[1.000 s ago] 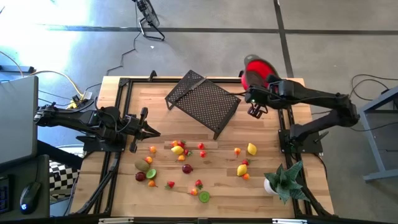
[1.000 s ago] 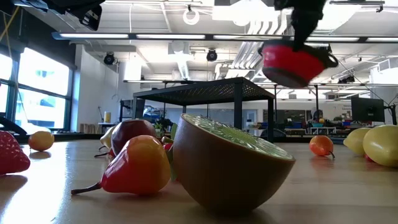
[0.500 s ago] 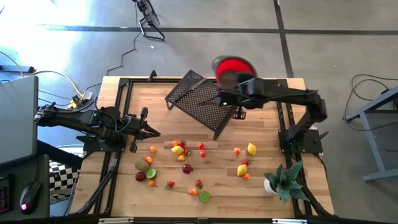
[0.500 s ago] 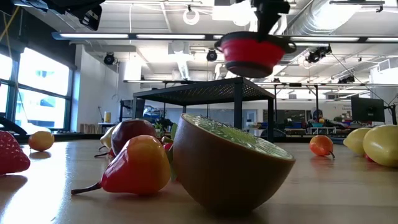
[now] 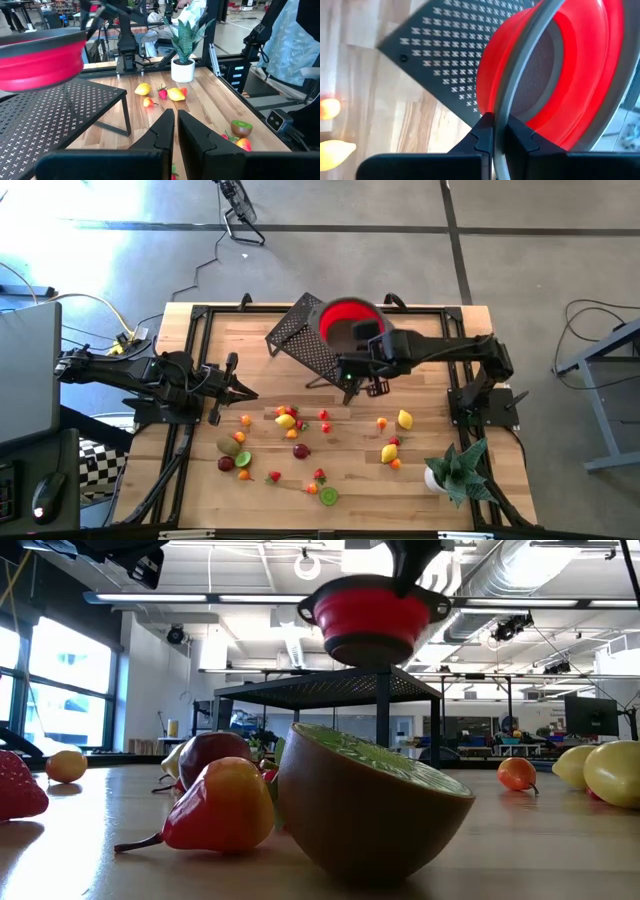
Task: Pick & Place Fruit
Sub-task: Put the strainer bowl on the shelf
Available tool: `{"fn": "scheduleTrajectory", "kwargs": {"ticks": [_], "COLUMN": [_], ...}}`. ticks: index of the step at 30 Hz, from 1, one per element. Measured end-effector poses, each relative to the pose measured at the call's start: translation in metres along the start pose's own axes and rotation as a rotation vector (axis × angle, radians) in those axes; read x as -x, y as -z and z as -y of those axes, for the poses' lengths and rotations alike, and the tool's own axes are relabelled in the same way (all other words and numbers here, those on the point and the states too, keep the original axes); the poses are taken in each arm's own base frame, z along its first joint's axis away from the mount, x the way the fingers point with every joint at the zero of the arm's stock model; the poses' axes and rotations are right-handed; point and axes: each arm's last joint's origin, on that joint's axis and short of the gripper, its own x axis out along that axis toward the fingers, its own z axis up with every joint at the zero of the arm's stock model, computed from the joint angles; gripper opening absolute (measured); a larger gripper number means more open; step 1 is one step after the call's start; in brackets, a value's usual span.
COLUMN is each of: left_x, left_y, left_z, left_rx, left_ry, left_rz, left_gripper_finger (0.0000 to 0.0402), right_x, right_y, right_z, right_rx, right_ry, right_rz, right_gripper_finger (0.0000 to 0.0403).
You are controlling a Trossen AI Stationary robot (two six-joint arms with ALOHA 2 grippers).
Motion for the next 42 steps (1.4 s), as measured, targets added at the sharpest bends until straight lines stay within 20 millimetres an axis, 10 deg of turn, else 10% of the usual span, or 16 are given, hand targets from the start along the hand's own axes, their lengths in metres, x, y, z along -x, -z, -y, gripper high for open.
{"fn": "scheduleTrajectory", "kwargs": {"ticks": [42], "left_x": [0.000], "left_y": [0.000], "left_z": [0.000], "left_rx": [0.000], "left_ry": [0.000], "left_rz": [-0.001], "left_gripper_finger": [0.0019], "right_x": [-0.048], "right_y": [-0.022], "right_z": [-0.007], "right_rx": [-0.001], "right_ry": [-0.004], "right_rz": [-0.037], "right_gripper_finger": [0.0017]}}
